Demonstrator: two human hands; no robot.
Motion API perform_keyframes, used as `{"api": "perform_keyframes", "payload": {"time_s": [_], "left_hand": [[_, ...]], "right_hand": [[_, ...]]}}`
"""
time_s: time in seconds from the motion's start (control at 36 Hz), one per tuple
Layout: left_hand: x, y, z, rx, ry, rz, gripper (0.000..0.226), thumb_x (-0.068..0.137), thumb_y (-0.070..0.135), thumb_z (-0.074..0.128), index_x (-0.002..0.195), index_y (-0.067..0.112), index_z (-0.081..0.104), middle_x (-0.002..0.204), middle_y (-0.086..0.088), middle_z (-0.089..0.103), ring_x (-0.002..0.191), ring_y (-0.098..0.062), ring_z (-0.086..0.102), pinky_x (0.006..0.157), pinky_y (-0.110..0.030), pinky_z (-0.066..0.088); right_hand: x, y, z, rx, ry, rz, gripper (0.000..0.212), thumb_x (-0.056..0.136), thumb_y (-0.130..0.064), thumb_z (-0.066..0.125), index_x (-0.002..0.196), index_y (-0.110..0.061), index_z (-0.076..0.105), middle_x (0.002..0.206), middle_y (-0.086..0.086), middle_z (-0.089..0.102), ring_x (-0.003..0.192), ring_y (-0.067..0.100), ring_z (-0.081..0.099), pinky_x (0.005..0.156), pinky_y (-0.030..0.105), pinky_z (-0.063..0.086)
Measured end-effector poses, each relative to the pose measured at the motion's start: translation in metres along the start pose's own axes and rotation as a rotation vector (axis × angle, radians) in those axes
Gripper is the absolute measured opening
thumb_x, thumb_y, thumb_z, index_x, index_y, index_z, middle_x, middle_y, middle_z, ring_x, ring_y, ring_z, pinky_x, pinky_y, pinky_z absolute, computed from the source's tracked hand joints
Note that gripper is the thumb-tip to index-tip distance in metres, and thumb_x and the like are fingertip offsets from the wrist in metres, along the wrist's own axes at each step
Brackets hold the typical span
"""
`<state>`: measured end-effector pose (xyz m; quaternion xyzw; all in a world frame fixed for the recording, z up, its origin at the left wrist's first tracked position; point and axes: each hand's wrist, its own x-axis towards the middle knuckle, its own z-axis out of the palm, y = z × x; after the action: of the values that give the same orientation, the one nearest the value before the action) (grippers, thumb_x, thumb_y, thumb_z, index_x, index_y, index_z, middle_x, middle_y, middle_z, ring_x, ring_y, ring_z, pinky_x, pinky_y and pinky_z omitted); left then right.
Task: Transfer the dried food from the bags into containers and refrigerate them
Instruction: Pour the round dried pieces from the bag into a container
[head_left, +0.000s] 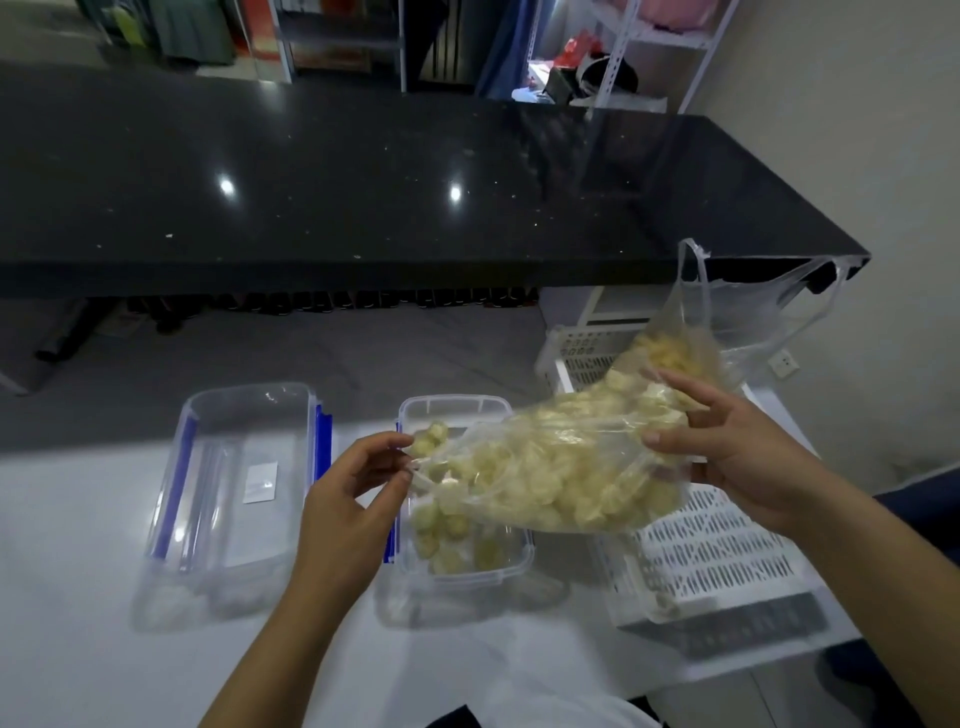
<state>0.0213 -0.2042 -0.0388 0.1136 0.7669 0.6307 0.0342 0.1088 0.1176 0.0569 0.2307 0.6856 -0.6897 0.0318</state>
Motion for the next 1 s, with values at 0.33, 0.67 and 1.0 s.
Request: {"api": "perform_keyframes", "payload": {"time_s": [0.33,0.67,1.0], "left_hand": [[0.001,0.001,0.001,-0.002,0.032,0.017,0.036,0.091,0.004,0.069,0.105,0.037,0.067,0.096,0.02,0.072,0.098,-0.005,0.069,0.084,-0.009,0.052],[0.003,0.001,-0.001,-0.046,0.06,-0.042,0.036,0.091,0.001,0.068,0.1,0.035,0.069,0.096,0.018,0.073,0.095,-0.006,0.07,0.08,-0.011,0.053],[-0.005,-0.002,-0.001,-0.114,0.032,-0.086,0.032,0.09,0.0,0.068,0.1,0.031,0.072,0.094,0.013,0.075,0.092,-0.004,0.071,0.076,-0.009,0.052]], "right_hand": [[0.006,-0.011,0.006,0.002,-0.039,-0.05,0.065,0.068,-0.004,0.078,0.125,-0.033,0.068,0.114,0.005,0.074,0.101,0.028,0.073,0.075,0.042,0.062],[0.011,-0.024,0.02,-0.051,-0.048,-0.052,0.065,0.063,-0.005,0.078,0.124,-0.025,0.068,0.106,0.008,0.075,0.09,0.028,0.075,0.065,0.036,0.062],[0.014,-0.023,0.036,-0.103,-0.065,-0.09,0.059,0.062,-0.01,0.082,0.117,-0.029,0.071,0.102,0.003,0.076,0.09,0.025,0.075,0.071,0.039,0.063]]}}
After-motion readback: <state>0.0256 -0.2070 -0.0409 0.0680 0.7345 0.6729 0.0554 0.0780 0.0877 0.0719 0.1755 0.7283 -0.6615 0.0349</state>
